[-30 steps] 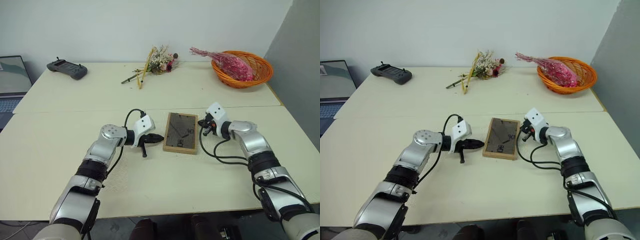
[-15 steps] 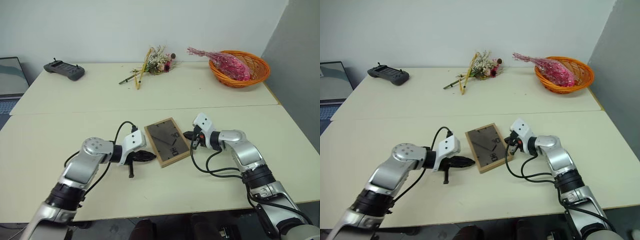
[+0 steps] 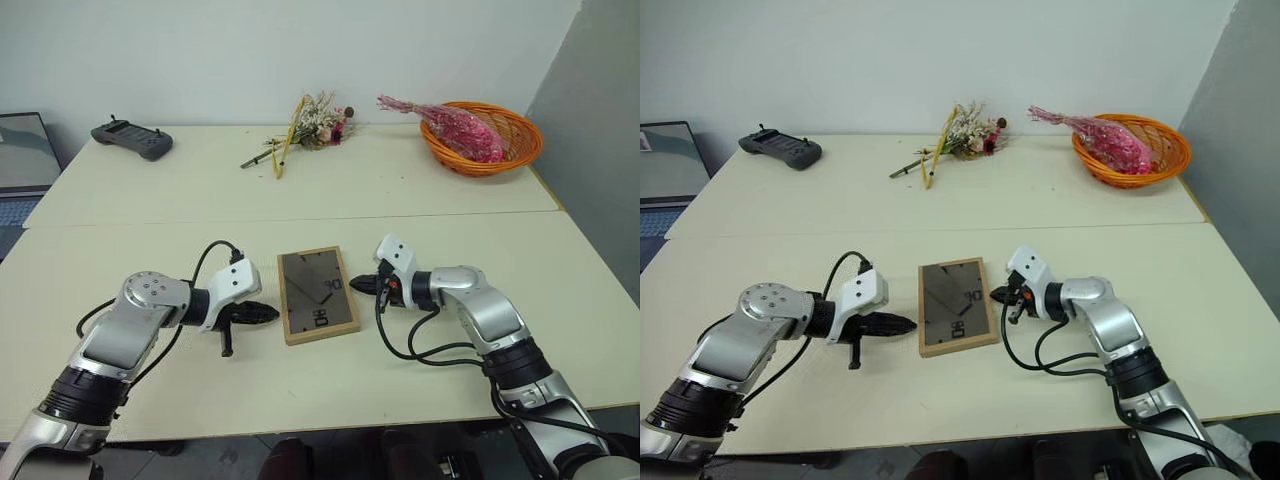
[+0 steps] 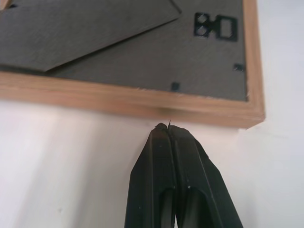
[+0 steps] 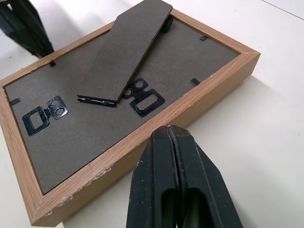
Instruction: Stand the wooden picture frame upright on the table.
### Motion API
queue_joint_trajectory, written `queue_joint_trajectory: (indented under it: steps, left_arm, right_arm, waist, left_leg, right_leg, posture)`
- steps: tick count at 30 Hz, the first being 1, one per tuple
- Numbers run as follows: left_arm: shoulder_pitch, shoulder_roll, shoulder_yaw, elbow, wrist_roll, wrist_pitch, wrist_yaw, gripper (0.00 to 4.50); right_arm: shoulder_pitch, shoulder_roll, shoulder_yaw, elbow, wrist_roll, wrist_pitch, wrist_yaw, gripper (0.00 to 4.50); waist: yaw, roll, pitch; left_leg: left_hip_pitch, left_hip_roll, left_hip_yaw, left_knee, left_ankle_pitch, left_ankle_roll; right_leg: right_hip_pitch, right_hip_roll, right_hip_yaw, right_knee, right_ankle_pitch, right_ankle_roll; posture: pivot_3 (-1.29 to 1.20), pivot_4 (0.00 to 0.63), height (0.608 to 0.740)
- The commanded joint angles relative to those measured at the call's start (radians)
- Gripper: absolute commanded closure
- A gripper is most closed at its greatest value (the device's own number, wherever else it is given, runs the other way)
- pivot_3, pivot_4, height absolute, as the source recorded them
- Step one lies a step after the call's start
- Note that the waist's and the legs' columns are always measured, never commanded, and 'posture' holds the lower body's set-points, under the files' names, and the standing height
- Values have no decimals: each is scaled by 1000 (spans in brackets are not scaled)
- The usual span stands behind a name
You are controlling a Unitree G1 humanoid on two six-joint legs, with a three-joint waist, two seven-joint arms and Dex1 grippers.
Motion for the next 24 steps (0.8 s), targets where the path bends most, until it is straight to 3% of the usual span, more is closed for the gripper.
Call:
queue_joint_trajectory:
  steps: [1,5,13,19,24]
  left_arm:
    - [-66,5,73,99,-28,-18,12,4500]
    - [-135,26,136,188,-155,175,-59,4013]
    - [-166,90,220,230,-440,766,-143,2343]
    - [-70,-12,338,188,-545,966,6,1112]
    - [-21,-133,396,165,-561,985,146,79]
  right_arm:
    - [-40,-32,-1,29,-23,-62,3,4474]
    - [-78,-66,-19,83,-31,-119,7,4500]
    - [-107,-104,4,161,-64,-233,41,4500]
    - [-89,-103,19,148,-87,-252,44,4500]
    - [-58,-78,27,110,-90,-225,24,4500]
  waist:
    - [0,0,0]
    - [1,0,0]
    - [-6,0,0]
    - [-4,0,0]
    - [0,-1,0]
  left_leg:
    - [0,0,0,0,0,0]
    - [0,0,0,0,0,0]
    - [0,0,0,0,0,0]
    - [0,0,-1,1,0,0]
    - [0,0,-2,1,0,-1]
  right_leg:
    - [0,0,0,0,0,0]
    - [0,0,-1,0,0,0]
    - [0,1,0,0,0,0]
    - [0,0,0,0,0,0]
    - [0,-1,0,1,0,0]
  posture:
    - [0,150,740]
    - [0,150,740]
    - [0,150,740]
    - [0,150,740]
    - [0,150,740]
